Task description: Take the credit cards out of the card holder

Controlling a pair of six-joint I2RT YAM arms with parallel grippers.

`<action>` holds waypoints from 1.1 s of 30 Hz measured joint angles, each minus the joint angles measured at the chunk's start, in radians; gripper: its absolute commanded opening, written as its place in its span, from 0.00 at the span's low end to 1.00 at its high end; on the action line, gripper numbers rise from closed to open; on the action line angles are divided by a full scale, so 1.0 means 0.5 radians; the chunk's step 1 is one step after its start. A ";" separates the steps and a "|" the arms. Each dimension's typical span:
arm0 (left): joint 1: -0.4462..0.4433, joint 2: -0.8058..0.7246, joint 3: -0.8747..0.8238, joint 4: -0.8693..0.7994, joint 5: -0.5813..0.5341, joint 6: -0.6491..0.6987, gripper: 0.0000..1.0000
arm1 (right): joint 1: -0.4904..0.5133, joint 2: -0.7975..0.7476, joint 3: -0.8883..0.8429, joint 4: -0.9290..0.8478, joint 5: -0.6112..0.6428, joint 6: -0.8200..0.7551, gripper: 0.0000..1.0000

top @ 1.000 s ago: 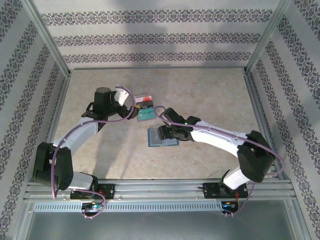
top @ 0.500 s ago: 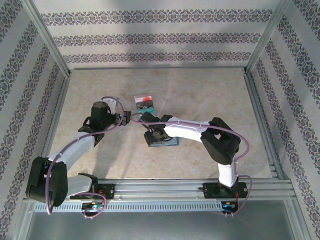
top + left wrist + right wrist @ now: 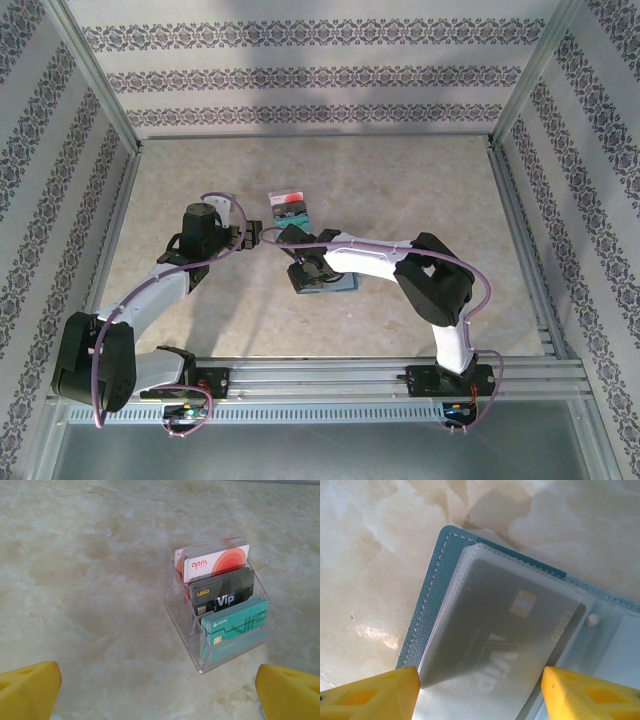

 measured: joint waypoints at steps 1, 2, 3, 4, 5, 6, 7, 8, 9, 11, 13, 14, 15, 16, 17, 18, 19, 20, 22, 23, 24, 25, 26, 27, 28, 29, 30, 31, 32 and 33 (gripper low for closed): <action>0.000 0.000 0.000 0.000 0.000 0.000 1.00 | 0.000 0.000 0.000 0.001 0.000 0.000 0.69; 0.000 0.000 0.000 -0.001 0.000 0.000 1.00 | 0.000 0.002 0.002 -0.001 0.000 0.000 0.69; 0.000 0.000 0.000 -0.001 0.000 0.000 1.00 | 0.000 0.005 0.007 -0.003 -0.001 0.001 0.70; 0.000 0.000 0.000 -0.001 0.000 0.000 1.00 | 0.000 0.011 0.011 -0.005 0.000 0.001 0.70; 0.000 0.000 0.000 -0.001 0.000 0.000 1.00 | 0.000 0.016 0.016 -0.004 0.000 0.001 0.70; 0.000 0.000 0.000 -0.001 0.000 0.000 1.00 | 0.000 0.024 0.020 -0.003 0.000 0.002 0.70; 0.000 0.000 0.000 -0.001 0.000 0.000 1.00 | 0.000 0.034 0.025 -0.004 -0.001 0.002 0.69; 0.000 0.000 0.000 -0.002 0.000 0.000 1.00 | 0.000 0.044 0.029 -0.003 0.001 0.002 0.68; 0.000 0.000 0.000 -0.002 0.001 0.000 1.00 | 0.000 0.048 0.031 -0.004 0.001 0.002 0.67; 0.000 0.000 0.000 -0.002 0.001 0.000 1.00 | 0.000 0.048 0.034 -0.004 0.001 0.005 0.63; 0.000 0.000 0.000 -0.002 0.001 0.000 1.00 | 0.000 0.048 0.034 -0.004 0.001 0.009 0.62; 0.000 -0.001 0.000 -0.002 0.001 0.000 1.00 | 0.000 0.048 0.034 -0.003 0.001 0.008 0.62; 0.000 -0.002 0.000 -0.003 0.001 0.000 1.00 | 0.000 0.048 0.034 -0.003 0.001 0.008 0.63; 0.000 -0.005 0.000 -0.003 0.001 0.000 1.00 | 0.000 0.048 0.034 -0.002 0.001 0.008 0.64; 0.000 -0.009 0.000 -0.003 0.001 0.000 1.00 | 0.000 0.048 0.034 -0.002 0.001 0.008 0.66; 0.000 -0.012 0.001 -0.003 0.001 0.000 1.00 | 0.000 0.048 0.033 -0.002 0.000 0.008 0.67; 0.000 -0.015 0.001 -0.003 0.001 0.000 1.00 | 0.000 0.048 0.033 0.000 -0.001 0.008 0.67; 0.000 -0.019 0.001 -0.004 0.001 0.000 1.00 | 0.000 0.047 0.031 0.003 -0.001 0.008 0.67; 0.000 -0.022 0.002 -0.004 0.002 0.000 1.00 | 0.000 0.043 0.023 0.013 -0.002 0.008 0.68; 0.000 -0.022 0.002 -0.004 0.002 0.000 1.00 | 0.000 0.038 0.015 0.021 -0.003 0.008 0.68; 0.000 -0.022 0.002 -0.004 0.002 0.000 1.00 | -0.001 0.031 0.005 0.031 -0.008 0.009 0.68; 0.000 -0.022 0.002 -0.005 0.002 0.000 1.00 | -0.001 0.021 -0.007 0.044 -0.010 0.009 0.67; 0.000 -0.022 0.002 -0.005 0.002 0.000 1.00 | -0.001 0.012 -0.021 0.060 -0.014 0.009 0.67; 0.000 -0.022 0.002 -0.005 0.003 0.000 1.00 | -0.001 0.004 -0.034 0.075 -0.015 0.010 0.67; 0.000 -0.022 0.005 -0.006 0.004 0.000 1.00 | -0.001 -0.008 -0.048 0.089 -0.019 0.011 0.68; 0.000 -0.022 0.008 -0.008 0.008 0.000 1.00 | -0.001 -0.019 -0.062 0.105 -0.024 0.015 0.69; 0.000 -0.022 0.009 -0.009 0.009 0.000 1.00 | -0.002 -0.030 -0.074 0.117 -0.030 0.016 0.69; 0.000 -0.022 0.011 -0.011 0.011 0.000 1.00 | -0.002 -0.042 -0.090 0.130 -0.032 0.016 0.69; 0.000 -0.022 0.013 -0.011 0.011 0.000 1.00 | -0.002 -0.056 -0.108 0.140 -0.037 0.017 0.70; 0.000 -0.022 0.015 -0.014 0.014 0.000 1.00 | -0.002 -0.069 -0.122 0.146 -0.038 0.017 0.70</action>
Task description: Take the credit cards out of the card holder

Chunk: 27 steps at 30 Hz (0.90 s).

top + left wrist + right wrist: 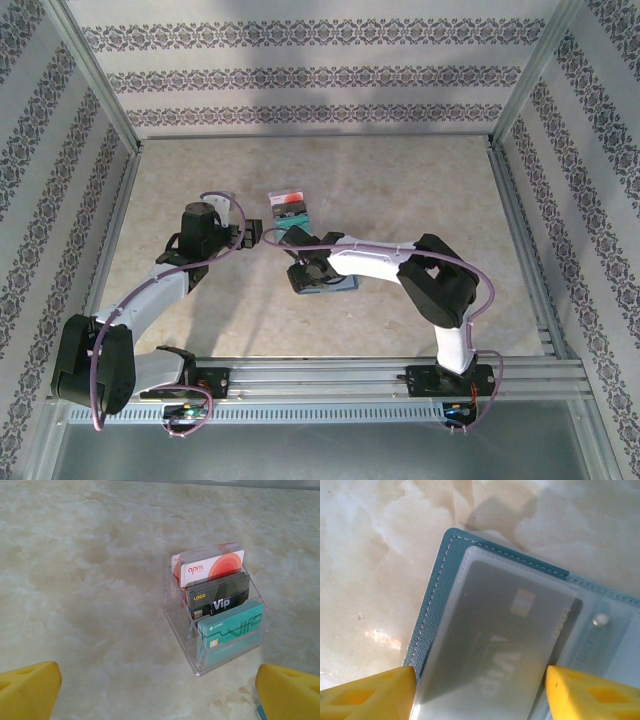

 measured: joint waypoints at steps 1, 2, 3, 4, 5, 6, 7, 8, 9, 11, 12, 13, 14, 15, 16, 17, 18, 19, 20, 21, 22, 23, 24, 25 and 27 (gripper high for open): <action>0.000 -0.001 0.000 0.000 0.005 0.000 1.00 | 0.000 -0.017 -0.016 0.003 0.000 0.001 0.70; 0.000 -0.002 0.001 -0.002 0.009 0.000 1.00 | 0.000 -0.032 -0.032 0.003 0.000 0.002 0.70; 0.000 -0.002 0.001 -0.004 0.011 0.001 1.00 | 0.000 -0.043 -0.042 0.003 0.000 0.007 0.70; 0.000 -0.005 0.001 -0.005 0.011 0.001 1.00 | 0.000 -0.055 -0.051 0.003 0.000 0.010 0.70; 0.000 -0.008 0.001 -0.005 0.011 0.001 1.00 | 0.000 -0.060 -0.055 0.002 0.000 0.015 0.70; 0.000 -0.010 0.002 -0.005 0.011 0.001 1.00 | 0.000 -0.060 -0.056 0.002 0.000 0.018 0.69; 0.000 -0.010 0.004 -0.005 0.011 0.001 1.00 | 0.000 -0.060 -0.056 0.005 -0.001 0.022 0.69; 0.000 -0.010 0.007 -0.005 0.011 0.001 1.00 | 0.000 -0.060 -0.056 0.007 -0.001 0.027 0.69; -0.001 -0.010 0.008 -0.005 0.011 0.001 1.00 | 0.000 -0.060 -0.057 0.008 0.000 0.031 0.69; -0.002 -0.010 0.008 -0.005 0.011 0.001 1.00 | 0.000 -0.060 -0.059 0.009 -0.001 0.031 0.67; -0.002 -0.010 0.008 -0.005 0.011 0.001 1.00 | 0.000 -0.060 -0.059 0.009 -0.001 0.035 0.66; -0.002 -0.010 0.008 -0.005 0.011 0.001 1.00 | 0.000 -0.060 -0.059 0.010 -0.001 0.036 0.64; -0.002 -0.010 0.009 -0.005 0.011 0.001 1.00 | 0.000 -0.060 -0.059 0.010 -0.001 0.036 0.62; -0.002 -0.010 0.009 -0.005 0.011 0.001 1.00 | 0.000 -0.060 -0.059 0.010 -0.002 0.043 0.62; -0.002 -0.010 0.010 -0.005 0.011 0.001 1.00 | 0.000 -0.060 -0.059 0.011 -0.002 0.044 0.61; -0.002 -0.010 0.011 -0.006 0.011 0.001 1.00 | 0.000 -0.060 -0.060 0.014 -0.003 0.045 0.59; -0.002 -0.010 0.012 -0.006 0.011 0.001 1.00 | 0.000 -0.060 -0.060 0.016 -0.008 0.045 0.58; -0.002 -0.010 0.013 -0.007 0.011 0.001 1.00 | 0.000 -0.060 -0.062 0.017 -0.008 0.044 0.57; -0.002 -0.010 0.014 -0.007 0.011 0.001 1.00 | -0.001 -0.060 -0.063 0.017 -0.009 0.046 0.57; -0.002 -0.010 0.016 -0.009 0.011 0.001 1.00 | -0.001 -0.060 -0.063 0.017 -0.009 0.045 0.57; -0.002 -0.010 0.020 -0.012 0.011 0.002 1.00 | -0.001 -0.060 -0.063 0.017 -0.009 0.047 0.60; -0.002 -0.010 0.023 -0.014 0.011 0.002 1.00 | -0.001 -0.060 -0.063 0.017 -0.010 0.047 0.64; -0.002 -0.010 0.026 -0.014 0.011 0.001 1.00 | -0.001 -0.060 -0.063 0.017 -0.011 0.043 0.66; -0.002 -0.010 0.028 -0.015 0.011 0.002 1.00 | -0.001 -0.058 -0.063 0.017 -0.013 0.046 0.67; -0.002 -0.012 0.031 -0.019 0.011 0.002 1.00 | -0.001 -0.051 -0.063 0.019 -0.014 0.044 0.67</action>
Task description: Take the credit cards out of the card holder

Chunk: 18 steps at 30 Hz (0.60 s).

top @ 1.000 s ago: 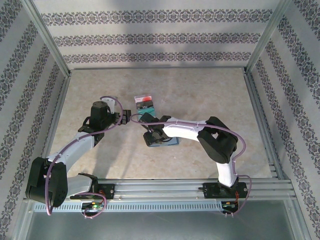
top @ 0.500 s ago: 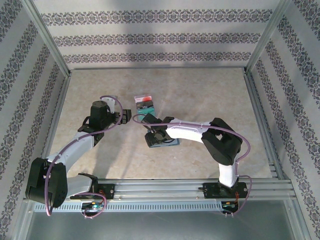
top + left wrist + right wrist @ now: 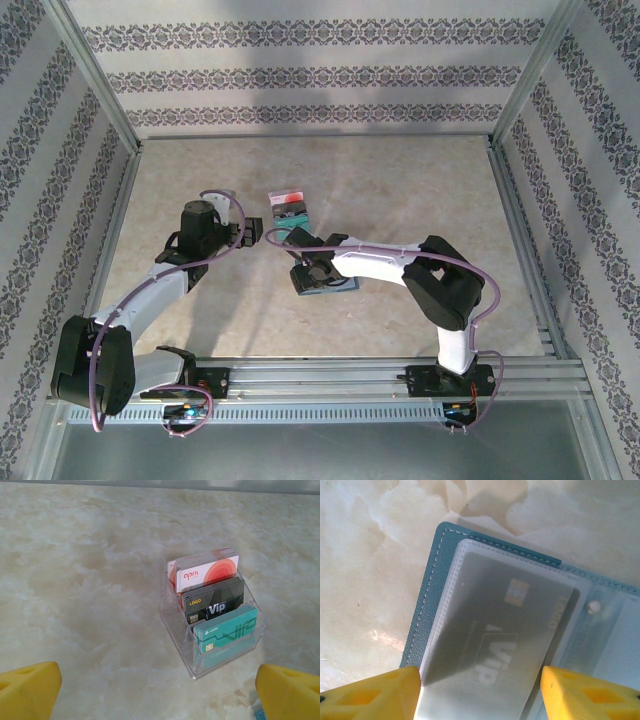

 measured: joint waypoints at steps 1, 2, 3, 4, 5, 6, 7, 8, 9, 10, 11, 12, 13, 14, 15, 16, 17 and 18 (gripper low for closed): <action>0.000 -0.002 0.000 0.000 0.000 0.000 1.00 | 0.000 0.006 0.000 0.004 0.000 0.000 0.67; 0.000 -0.003 0.000 -0.001 0.000 0.000 1.00 | 0.000 0.012 0.000 0.008 0.000 0.000 0.67; 0.000 -0.005 0.000 -0.001 0.000 0.000 1.00 | 0.001 0.018 0.000 0.012 0.000 0.000 0.66; 0.000 -0.007 0.000 -0.002 0.000 0.000 1.00 | 0.001 0.021 0.001 0.014 0.000 0.001 0.65; 0.000 -0.011 0.000 -0.002 0.000 0.000 1.00 | 0.001 0.021 0.001 0.014 0.000 0.000 0.64; 0.000 -0.014 0.000 -0.002 0.000 0.000 1.00 | 0.001 0.021 0.001 0.014 0.000 0.000 0.63; 0.000 -0.015 0.000 -0.002 0.000 0.000 1.00 | 0.001 0.021 0.001 0.017 0.000 0.001 0.62; 0.000 -0.018 0.001 -0.002 0.000 0.000 1.00 | 0.001 0.021 0.001 0.019 0.000 -0.001 0.60; 0.000 -0.018 0.001 -0.002 0.000 0.000 1.00 | 0.001 0.021 0.001 0.021 0.001 0.000 0.58; 0.000 -0.020 0.002 -0.002 0.000 0.000 1.00 | 0.001 0.021 0.001 0.022 0.002 0.001 0.56; 0.000 -0.020 0.004 -0.002 0.000 0.000 1.00 | 0.001 0.021 0.001 0.027 0.002 0.001 0.55; 0.000 -0.021 0.005 -0.002 0.000 0.000 1.00 | 0.001 0.021 0.001 0.028 0.004 0.002 0.53; 0.000 -0.023 0.005 -0.003 0.000 0.000 1.00 | 0.001 0.021 0.001 0.031 0.005 0.002 0.52; 0.000 -0.026 0.005 -0.004 0.000 0.000 1.00 | 0.001 0.021 0.002 0.034 0.007 0.002 0.51; 0.000 -0.030 0.005 -0.007 0.000 0.000 1.00 | 0.001 0.021 0.002 0.038 0.007 0.004 0.49; 0.000 -0.035 0.005 -0.010 -0.001 0.000 1.00 | 0.002 0.021 0.002 0.043 0.008 0.005 0.48; 0.000 -0.042 0.006 -0.017 -0.001 0.000 1.00 | 0.002 0.021 0.002 0.043 0.008 0.006 0.45; 0.000 -0.050 0.007 -0.024 -0.001 0.000 1.00 | 0.001 0.021 0.003 0.047 0.008 0.008 0.42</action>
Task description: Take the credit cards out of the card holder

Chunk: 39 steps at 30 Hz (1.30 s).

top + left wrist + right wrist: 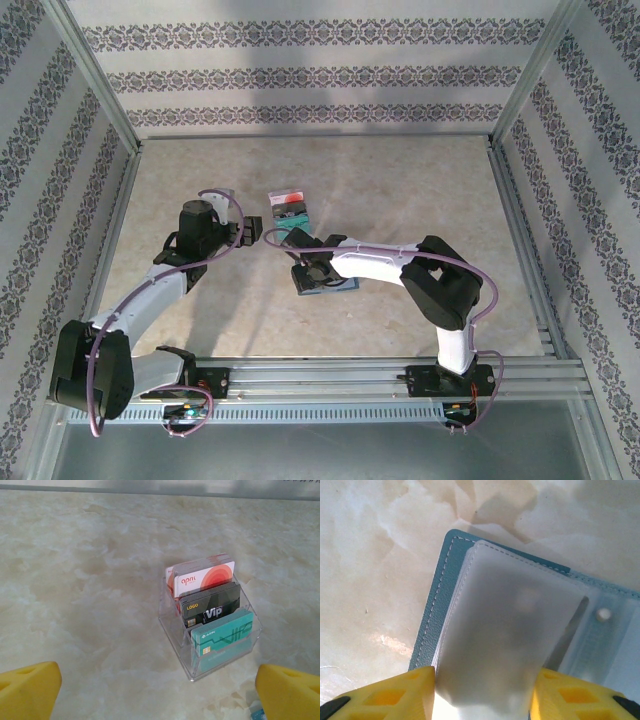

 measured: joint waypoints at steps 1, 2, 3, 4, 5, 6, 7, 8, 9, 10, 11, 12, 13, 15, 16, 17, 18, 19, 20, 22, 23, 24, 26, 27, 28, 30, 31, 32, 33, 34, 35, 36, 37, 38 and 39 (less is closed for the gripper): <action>0.000 -0.009 0.001 -0.006 0.000 0.001 1.00 | 0.000 -0.002 0.000 0.003 0.003 -0.002 0.40; -0.001 -0.019 0.001 -0.008 -0.001 0.001 1.00 | 0.000 -0.003 -0.001 0.002 0.011 -0.002 0.37; -0.001 -0.028 0.001 -0.011 -0.001 0.001 1.00 | 0.000 -0.003 -0.001 0.002 0.017 -0.002 0.35; -0.004 -0.038 0.002 -0.015 -0.002 0.001 1.00 | 0.000 -0.005 -0.001 0.002 0.025 -0.003 0.34; -0.009 -0.047 0.003 -0.018 -0.008 0.001 1.00 | 0.000 -0.007 -0.001 0.002 0.032 -0.006 0.32; -0.013 -0.052 0.007 -0.023 -0.007 0.002 1.00 | 0.000 -0.007 -0.001 0.002 0.039 -0.007 0.32; -0.020 -0.056 0.010 -0.024 -0.008 0.002 1.00 | 0.000 -0.007 -0.001 0.002 0.046 -0.007 0.32; -0.023 -0.061 0.013 -0.026 -0.011 0.002 1.00 | 0.000 -0.008 -0.002 0.002 0.053 -0.007 0.32; -0.027 -0.065 0.016 -0.032 -0.015 0.002 1.00 | 0.000 -0.010 -0.003 0.002 0.062 -0.008 0.32; -0.027 -0.068 0.019 -0.037 -0.016 0.002 1.00 | 0.000 -0.011 -0.004 0.002 0.075 -0.008 0.33; -0.027 -0.070 0.023 -0.043 -0.021 0.002 1.00 | -0.001 -0.013 -0.005 0.002 0.092 -0.008 0.34; -0.030 -0.073 0.026 -0.047 -0.025 0.002 1.00 | -0.004 -0.014 -0.009 0.001 0.111 -0.008 0.35; -0.035 -0.075 0.028 -0.052 -0.032 0.004 1.00 | -0.005 -0.018 -0.013 -0.002 0.132 -0.008 0.36; -0.053 -0.077 0.033 -0.060 -0.040 0.011 1.00 | -0.013 -0.026 -0.020 -0.018 0.180 -0.008 0.38; -0.063 -0.079 0.035 -0.067 -0.046 0.016 1.00 | -0.018 -0.030 -0.025 -0.024 0.201 -0.008 0.39; -0.072 -0.080 0.038 -0.076 -0.060 0.022 1.00 | -0.025 -0.034 -0.031 -0.032 0.215 -0.009 0.40; -0.080 -0.082 0.041 -0.085 -0.076 0.025 1.00 | -0.033 -0.041 -0.039 -0.038 0.235 -0.008 0.40; -0.089 -0.083 0.042 -0.089 -0.085 0.031 1.00 | -0.040 -0.046 -0.043 -0.044 0.246 -0.008 0.40; -0.093 -0.085 0.047 -0.099 -0.096 0.039 1.00 | -0.050 -0.053 -0.050 -0.053 0.262 -0.009 0.40; -0.105 -0.089 0.057 -0.114 -0.121 0.053 1.00 | -0.066 -0.067 -0.068 -0.058 0.291 -0.008 0.41; -0.106 -0.095 0.060 -0.120 -0.131 0.061 1.00 | -0.071 -0.079 -0.080 -0.062 0.304 -0.009 0.41; -0.109 -0.105 0.063 -0.126 -0.143 0.063 1.00 | -0.079 -0.093 -0.093 -0.066 0.314 -0.009 0.40; -0.117 -0.121 0.064 -0.129 -0.156 0.069 1.00 | -0.092 -0.121 -0.117 -0.073 0.335 -0.009 0.41; -0.120 -0.127 0.064 -0.130 -0.161 0.069 1.00 | -0.101 -0.142 -0.134 -0.075 0.346 -0.008 0.40; -0.122 -0.130 0.065 -0.132 -0.169 0.070 1.00 | -0.106 -0.156 -0.143 -0.081 0.353 -0.008 0.40; -0.130 -0.135 0.066 -0.141 -0.182 0.078 1.00 | -0.128 -0.189 -0.170 -0.083 0.369 -0.008 0.39; -0.139 -0.137 0.067 -0.144 -0.189 0.087 1.00 | -0.137 -0.203 -0.181 -0.082 0.373 -0.008 0.38; -0.153 -0.137 0.067 -0.144 -0.205 0.103 0.99 | -0.153 -0.218 -0.195 -0.082 0.378 -0.008 0.38; -0.179 -0.140 0.067 -0.146 -0.237 0.124 1.00 | -0.171 -0.236 -0.211 -0.082 0.382 -0.008 0.38; -0.213 -0.141 0.068 -0.147 -0.269 0.146 1.00 | -0.186 -0.249 -0.227 -0.081 0.383 -0.008 0.37; -0.259 -0.142 0.068 -0.150 -0.311 0.170 1.00 | -0.204 -0.267 -0.248 -0.080 0.385 -0.008 0.37; -0.318 -0.142 0.068 -0.157 -0.359 0.197 1.00 | -0.224 -0.285 -0.269 -0.080 0.388 -0.008 0.36; -0.381 -0.142 0.069 -0.168 -0.404 0.222 1.00 | -0.240 -0.298 -0.289 -0.079 0.389 -0.008 0.36; -0.451 -0.140 0.069 -0.179 -0.453 0.244 0.99 | -0.256 -0.314 -0.312 -0.079 0.390 -0.007 0.35; -0.528 -0.133 0.071 -0.188 -0.499 0.266 0.98 | -0.274 -0.327 -0.334 -0.077 0.389 -0.008 0.35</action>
